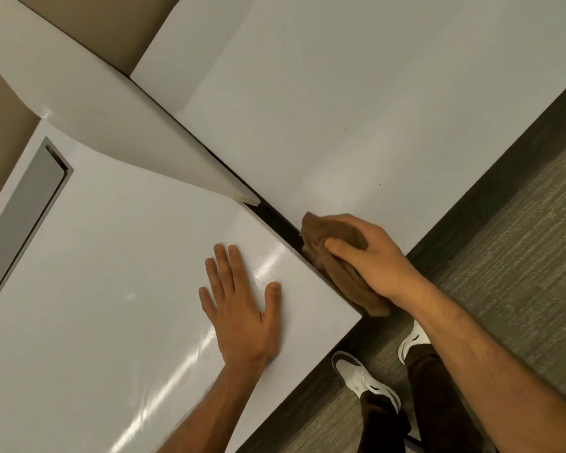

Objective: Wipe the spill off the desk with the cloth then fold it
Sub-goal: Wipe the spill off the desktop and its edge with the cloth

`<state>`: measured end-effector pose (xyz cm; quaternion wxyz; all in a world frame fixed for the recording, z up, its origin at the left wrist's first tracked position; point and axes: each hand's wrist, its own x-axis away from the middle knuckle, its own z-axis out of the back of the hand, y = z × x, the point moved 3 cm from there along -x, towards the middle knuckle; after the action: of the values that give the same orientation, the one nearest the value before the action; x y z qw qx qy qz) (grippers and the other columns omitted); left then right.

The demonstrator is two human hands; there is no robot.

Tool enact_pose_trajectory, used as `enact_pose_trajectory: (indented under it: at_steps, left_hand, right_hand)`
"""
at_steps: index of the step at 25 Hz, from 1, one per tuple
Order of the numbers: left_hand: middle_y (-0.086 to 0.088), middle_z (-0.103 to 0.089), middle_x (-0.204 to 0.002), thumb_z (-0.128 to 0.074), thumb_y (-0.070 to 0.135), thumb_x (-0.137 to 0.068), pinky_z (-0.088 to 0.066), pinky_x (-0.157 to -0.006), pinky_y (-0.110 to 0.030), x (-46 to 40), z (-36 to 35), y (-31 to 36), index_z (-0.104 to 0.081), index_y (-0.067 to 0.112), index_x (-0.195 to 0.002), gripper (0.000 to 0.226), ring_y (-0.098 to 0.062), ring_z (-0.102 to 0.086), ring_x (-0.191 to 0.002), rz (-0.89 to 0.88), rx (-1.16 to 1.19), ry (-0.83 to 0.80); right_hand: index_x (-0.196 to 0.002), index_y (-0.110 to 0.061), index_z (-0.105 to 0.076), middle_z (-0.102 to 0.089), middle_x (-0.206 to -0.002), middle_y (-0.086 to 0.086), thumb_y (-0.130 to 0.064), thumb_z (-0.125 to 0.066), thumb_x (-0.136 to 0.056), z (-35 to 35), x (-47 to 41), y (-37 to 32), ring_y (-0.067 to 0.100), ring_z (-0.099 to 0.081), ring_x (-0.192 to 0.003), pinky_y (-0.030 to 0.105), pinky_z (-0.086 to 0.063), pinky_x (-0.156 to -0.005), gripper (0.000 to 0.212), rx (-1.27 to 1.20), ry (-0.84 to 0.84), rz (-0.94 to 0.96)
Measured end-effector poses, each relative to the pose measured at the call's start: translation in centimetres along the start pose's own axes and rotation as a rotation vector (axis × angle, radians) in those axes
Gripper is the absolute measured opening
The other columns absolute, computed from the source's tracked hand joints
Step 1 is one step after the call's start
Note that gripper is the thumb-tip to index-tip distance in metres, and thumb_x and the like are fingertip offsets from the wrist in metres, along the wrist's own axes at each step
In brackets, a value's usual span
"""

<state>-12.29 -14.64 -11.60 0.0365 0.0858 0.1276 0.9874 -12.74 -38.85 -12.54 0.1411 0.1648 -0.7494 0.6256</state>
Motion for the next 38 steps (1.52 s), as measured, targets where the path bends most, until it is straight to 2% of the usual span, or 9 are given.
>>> enact_pose_trajectory:
  at_steps: [3, 5, 7, 16, 21, 26, 31, 35, 38]
  left_hand:
    - [0.012, 0.012, -0.175, -0.025, 0.067, -0.101, 0.001, -0.129, -0.056, -0.1, -0.1, -0.1, 0.007, 0.033, -0.166, 0.080, -0.015, 0.012, -0.162, -0.002, -0.016, 0.002]
    - [0.012, 0.013, -0.175, -0.027, 0.066, -0.101, 0.002, -0.128, -0.055, -0.1, -0.1, -0.1, 0.007, 0.033, -0.166, 0.080, -0.014, 0.013, -0.162, -0.003, -0.018, -0.004]
    - [0.012, 0.012, -0.175, -0.027, 0.067, -0.100, 0.003, -0.128, -0.054, 0.0, -0.1, -0.1, 0.006, 0.033, -0.166, 0.081, -0.014, 0.013, -0.162, 0.001, -0.016, 0.006]
    - [0.010, 0.012, -0.175, -0.015, 0.075, -0.099, 0.003, -0.129, -0.055, -0.1, 0.0, 0.1, 0.006, 0.031, -0.167, 0.084, -0.015, 0.014, -0.162, 0.002, -0.018, -0.012]
    - [0.009, 0.012, -0.175, -0.018, 0.074, -0.099, 0.001, -0.129, -0.058, -0.2, -0.1, 0.0, 0.006, 0.030, -0.167, 0.084, -0.017, 0.013, -0.162, 0.006, -0.026, -0.013]
    - [0.009, 0.015, -0.175, -0.020, 0.071, -0.100, 0.005, -0.128, -0.055, -0.2, -0.2, -0.3, 0.010, 0.030, -0.166, 0.083, -0.016, 0.016, -0.161, -0.011, -0.018, -0.012]
    - [0.005, 0.017, -0.175, -0.019, 0.070, -0.100, 0.010, -0.129, -0.052, -0.2, 0.2, 0.0, 0.010, 0.027, -0.166, 0.084, -0.019, 0.018, -0.161, -0.020, 0.013, -0.044]
    - [0.008, 0.010, -0.175, -0.031, 0.063, -0.099, 0.017, -0.128, -0.039, 0.3, 1.3, -0.6, 0.003, 0.024, -0.167, 0.085, -0.012, 0.019, -0.160, -0.079, 0.304, -0.121]
    - [0.017, 0.006, -0.173, -0.037, 0.060, -0.100, 0.019, -0.123, -0.023, 2.6, 3.1, -4.3, -0.004, 0.032, -0.166, 0.079, -0.002, 0.016, -0.158, -0.112, 0.463, -0.117]
  right_hand:
    - [-0.131, -0.052, -0.057, -0.066, -0.128, -0.024, -0.032, -0.049, -0.106, -2.9, -4.7, -2.5, -0.003, -0.060, -0.119, 0.015, -0.048, -0.100, 0.033, -0.044, 0.043, 0.059]
    - [-0.151, -0.035, -0.043, -0.052, -0.151, -0.010, -0.034, -0.044, -0.107, -5.7, -7.1, -3.1, 0.006, -0.048, -0.136, 0.026, -0.036, -0.116, 0.043, 0.068, -0.074, 0.062]
    - [-0.155, -0.033, -0.036, -0.045, -0.155, -0.012, -0.037, -0.044, -0.107, -7.1, -8.4, -3.0, 0.004, -0.043, -0.137, 0.024, -0.031, -0.115, 0.049, 0.150, -0.171, 0.054]
    - [-0.146, -0.061, -0.028, -0.035, -0.158, -0.024, -0.033, -0.072, -0.089, -4.7, -4.3, 0.0, -0.004, -0.037, -0.139, 0.022, -0.033, -0.113, 0.078, 0.184, -0.232, 0.030]
    - [-0.130, -0.084, -0.017, -0.025, -0.144, -0.050, -0.036, -0.072, -0.091, -3.1, 0.5, 1.6, -0.017, -0.032, -0.135, 0.014, -0.025, -0.111, 0.083, 0.298, -0.234, -0.007]
    - [-0.129, -0.074, -0.040, -0.053, -0.127, -0.049, -0.029, -0.077, -0.088, -2.1, 6.2, 3.1, -0.018, -0.051, -0.123, 0.010, -0.036, -0.109, 0.071, 0.225, 0.021, -0.051]
    - [-0.139, -0.043, -0.045, -0.057, -0.143, -0.013, -0.018, -0.078, -0.086, -4.5, 11.4, 1.1, 0.005, -0.054, -0.133, 0.037, -0.048, -0.111, 0.067, 0.380, 0.387, 0.078]
    - [-0.136, -0.050, -0.055, -0.068, -0.126, -0.023, -0.039, -0.074, -0.084, -7.6, 13.6, -2.9, -0.001, -0.064, -0.120, 0.024, -0.054, -0.098, 0.057, 0.291, 0.395, 0.206]
    - [-0.143, -0.052, -0.044, -0.057, -0.133, -0.035, -0.058, -0.064, -0.083, -10.6, 11.2, -4.7, -0.014, -0.052, -0.124, 0.008, -0.042, -0.102, 0.063, 0.333, 0.391, 0.228]
